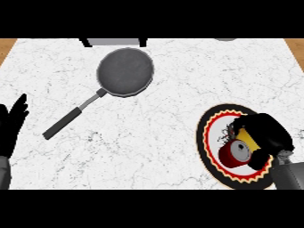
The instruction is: Pick the lemon from the plate and place it in the pan
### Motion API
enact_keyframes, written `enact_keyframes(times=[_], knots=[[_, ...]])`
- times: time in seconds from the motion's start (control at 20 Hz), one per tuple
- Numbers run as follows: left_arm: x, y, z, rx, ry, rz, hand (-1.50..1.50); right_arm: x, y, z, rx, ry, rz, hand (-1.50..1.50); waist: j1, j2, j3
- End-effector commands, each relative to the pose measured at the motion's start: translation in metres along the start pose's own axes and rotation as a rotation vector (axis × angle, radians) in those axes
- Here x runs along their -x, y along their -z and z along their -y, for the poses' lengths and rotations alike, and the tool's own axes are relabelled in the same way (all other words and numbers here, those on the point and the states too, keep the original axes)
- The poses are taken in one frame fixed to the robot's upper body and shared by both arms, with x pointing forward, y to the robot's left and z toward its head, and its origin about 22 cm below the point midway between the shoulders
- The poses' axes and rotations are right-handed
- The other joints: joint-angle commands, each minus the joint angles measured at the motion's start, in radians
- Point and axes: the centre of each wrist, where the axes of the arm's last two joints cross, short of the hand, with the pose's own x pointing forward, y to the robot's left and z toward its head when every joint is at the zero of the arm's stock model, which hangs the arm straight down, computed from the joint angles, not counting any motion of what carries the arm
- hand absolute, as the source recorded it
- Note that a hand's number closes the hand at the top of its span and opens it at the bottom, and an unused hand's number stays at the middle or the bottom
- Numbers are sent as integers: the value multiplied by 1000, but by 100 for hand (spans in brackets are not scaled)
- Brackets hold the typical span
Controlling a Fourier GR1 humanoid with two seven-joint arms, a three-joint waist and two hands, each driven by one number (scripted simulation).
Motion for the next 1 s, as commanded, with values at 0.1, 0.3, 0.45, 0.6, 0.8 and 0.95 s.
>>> enact_keyframes(times=[0.1, 0.3, 0.45, 0.6, 0.8, 0.95], knots=[[8, -5, -4, -6, 2, -17, 0, -67, -1, -24, 43, 246, -425, 150, -22, -10, -2], [2, -1, -8, -4, 0, -15, 0, -118, -17, 28, 401, 259, -369, 150, -4, -8, 0], [11, 0, 10, 12, -7, 2, 0, -148, -23, 59, 608, 301, -268, 150, 4, -2, 0], [-5, 2, 25, 10, -11, 12, 0, -185, -27, 63, 644, 293, -271, 150, 16, 1, 1], [5, 8, 9, 25, 13, -2, 0, -217, -1, 95, 649, 290, -259, 150, 26, 5, 1], [2, 10, 15, 27, -4, 14, 0, -224, 29, 106, 654, 359, -295, 150, 35, 8, 1]])
